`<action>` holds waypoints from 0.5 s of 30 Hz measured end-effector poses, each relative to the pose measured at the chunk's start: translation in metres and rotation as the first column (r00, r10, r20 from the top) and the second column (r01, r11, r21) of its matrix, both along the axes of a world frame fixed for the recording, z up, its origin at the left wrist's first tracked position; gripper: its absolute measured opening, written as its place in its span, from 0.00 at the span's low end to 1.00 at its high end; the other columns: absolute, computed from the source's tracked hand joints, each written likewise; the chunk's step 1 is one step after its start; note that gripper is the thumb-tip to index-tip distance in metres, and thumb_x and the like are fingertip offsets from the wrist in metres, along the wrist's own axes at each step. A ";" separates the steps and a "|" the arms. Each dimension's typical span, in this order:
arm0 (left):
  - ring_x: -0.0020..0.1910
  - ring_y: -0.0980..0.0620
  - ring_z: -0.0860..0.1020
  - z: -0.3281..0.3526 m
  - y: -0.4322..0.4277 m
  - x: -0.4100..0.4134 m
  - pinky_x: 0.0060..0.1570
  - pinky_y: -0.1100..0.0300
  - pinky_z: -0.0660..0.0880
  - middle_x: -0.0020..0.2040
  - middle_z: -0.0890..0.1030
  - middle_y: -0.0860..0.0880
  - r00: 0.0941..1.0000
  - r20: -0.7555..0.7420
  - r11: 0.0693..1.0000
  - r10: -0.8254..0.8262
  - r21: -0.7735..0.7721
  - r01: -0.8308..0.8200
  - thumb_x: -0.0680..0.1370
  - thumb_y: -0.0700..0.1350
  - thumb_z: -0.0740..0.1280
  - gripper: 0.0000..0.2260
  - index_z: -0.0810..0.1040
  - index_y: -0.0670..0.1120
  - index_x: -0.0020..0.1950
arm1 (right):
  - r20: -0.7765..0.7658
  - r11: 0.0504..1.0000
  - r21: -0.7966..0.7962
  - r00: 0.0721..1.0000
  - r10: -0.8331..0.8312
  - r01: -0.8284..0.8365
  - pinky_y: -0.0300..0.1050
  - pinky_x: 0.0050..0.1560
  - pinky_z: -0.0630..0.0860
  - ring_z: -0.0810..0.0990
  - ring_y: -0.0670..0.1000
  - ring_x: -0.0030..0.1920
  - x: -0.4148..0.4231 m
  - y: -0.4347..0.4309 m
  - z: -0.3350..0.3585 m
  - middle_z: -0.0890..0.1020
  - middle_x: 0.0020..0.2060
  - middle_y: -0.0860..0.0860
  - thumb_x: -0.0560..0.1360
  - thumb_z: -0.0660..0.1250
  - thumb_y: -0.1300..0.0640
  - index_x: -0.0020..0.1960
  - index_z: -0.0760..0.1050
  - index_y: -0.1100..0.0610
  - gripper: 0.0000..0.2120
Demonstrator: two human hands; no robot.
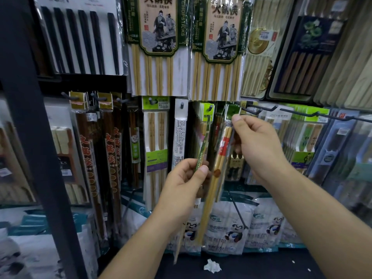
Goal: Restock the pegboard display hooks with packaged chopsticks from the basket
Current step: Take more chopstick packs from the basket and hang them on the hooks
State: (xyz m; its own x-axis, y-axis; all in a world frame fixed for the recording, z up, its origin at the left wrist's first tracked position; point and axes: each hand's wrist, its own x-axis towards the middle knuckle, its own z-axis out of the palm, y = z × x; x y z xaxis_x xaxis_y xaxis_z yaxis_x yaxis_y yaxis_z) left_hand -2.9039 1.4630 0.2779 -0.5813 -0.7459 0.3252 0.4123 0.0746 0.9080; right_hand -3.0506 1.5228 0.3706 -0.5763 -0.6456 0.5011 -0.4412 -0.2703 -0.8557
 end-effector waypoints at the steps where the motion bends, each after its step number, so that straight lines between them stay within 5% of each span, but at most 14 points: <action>1: 0.42 0.52 0.85 0.000 0.000 0.000 0.41 0.58 0.83 0.42 0.86 0.50 1.000 -0.014 1.000 -0.010 0.019 0.010 0.84 0.41 0.65 0.06 0.80 0.43 0.57 | 0.015 1.000 -0.017 1.000 -0.005 0.005 0.45 0.42 0.72 0.71 0.53 0.34 -0.003 -0.001 0.003 0.74 0.34 0.57 0.83 0.63 0.48 0.41 0.79 0.60 0.18; 6: 0.42 0.52 0.84 -0.002 -0.001 -0.001 0.39 0.61 0.81 0.41 0.85 0.50 1.000 0.002 1.000 -0.013 0.010 0.013 0.84 0.41 0.64 0.08 0.81 0.44 0.59 | 0.072 0.997 -0.037 0.996 -0.058 0.060 0.42 0.46 0.75 0.72 0.50 0.33 -0.012 -0.004 0.011 0.73 0.35 0.56 0.81 0.68 0.49 0.41 0.83 0.59 0.16; 8: 0.41 0.53 0.83 -0.002 -0.001 -0.001 0.38 0.61 0.80 0.41 0.85 0.50 1.000 0.013 1.000 -0.021 0.012 0.021 0.84 0.41 0.64 0.08 0.80 0.44 0.60 | 0.085 0.997 -0.038 0.994 -0.069 0.073 0.44 0.50 0.75 0.70 0.51 0.34 -0.015 -0.006 0.010 0.72 0.36 0.55 0.82 0.67 0.49 0.45 0.79 0.67 0.20; 12: 0.40 0.53 0.83 -0.003 -0.002 -0.001 0.37 0.62 0.79 0.41 0.85 0.50 0.999 0.027 1.000 -0.023 0.013 0.023 0.85 0.42 0.64 0.08 0.80 0.45 0.60 | 0.073 0.996 -0.016 0.993 -0.091 0.092 0.37 0.35 0.71 0.68 0.53 0.36 -0.016 -0.009 0.010 0.73 0.36 0.56 0.83 0.65 0.50 0.49 0.75 0.72 0.22; 15: 0.40 0.53 0.83 -0.003 -0.003 -0.001 0.37 0.62 0.79 0.41 0.85 0.49 0.999 0.032 1.000 -0.023 0.010 0.023 0.85 0.42 0.64 0.08 0.80 0.45 0.60 | 0.069 0.995 -0.019 0.993 -0.092 0.093 0.40 0.36 0.70 0.69 0.52 0.35 -0.016 -0.009 0.011 0.73 0.36 0.55 0.83 0.64 0.50 0.48 0.76 0.70 0.21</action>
